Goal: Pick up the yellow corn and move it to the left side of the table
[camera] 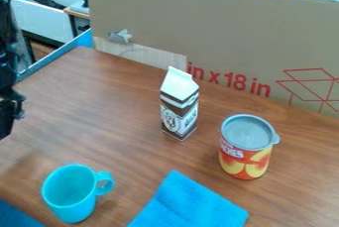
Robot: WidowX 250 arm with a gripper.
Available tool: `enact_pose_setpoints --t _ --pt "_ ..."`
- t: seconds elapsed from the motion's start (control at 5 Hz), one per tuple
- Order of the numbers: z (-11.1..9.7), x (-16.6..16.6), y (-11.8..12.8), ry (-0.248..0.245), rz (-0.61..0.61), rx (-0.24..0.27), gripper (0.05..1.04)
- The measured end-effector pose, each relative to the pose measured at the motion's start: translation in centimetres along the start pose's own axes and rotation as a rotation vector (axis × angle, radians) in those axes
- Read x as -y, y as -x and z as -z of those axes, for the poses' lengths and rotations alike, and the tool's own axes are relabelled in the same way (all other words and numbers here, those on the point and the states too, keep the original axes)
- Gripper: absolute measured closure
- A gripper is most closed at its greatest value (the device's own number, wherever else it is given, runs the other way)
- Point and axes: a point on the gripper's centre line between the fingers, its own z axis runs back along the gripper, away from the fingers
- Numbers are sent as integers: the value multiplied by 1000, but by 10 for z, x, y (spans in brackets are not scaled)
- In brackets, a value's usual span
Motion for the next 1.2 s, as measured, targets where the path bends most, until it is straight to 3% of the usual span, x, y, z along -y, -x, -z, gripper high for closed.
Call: enact_pose_setpoints --t 0.2,0.4,0.6,0.8,1.0,1.2 --pt "17 -11 -9 -13 29 31 395" --pt "35 -12 -27 12 71 17 395" --pt "35 -14 -47 42 103 48 395" --pt "36 -19 -49 68 76 82 326" --pt "36 -17 -44 86 37 54 104" --pt "39 -10 -33 116 7 8 85"
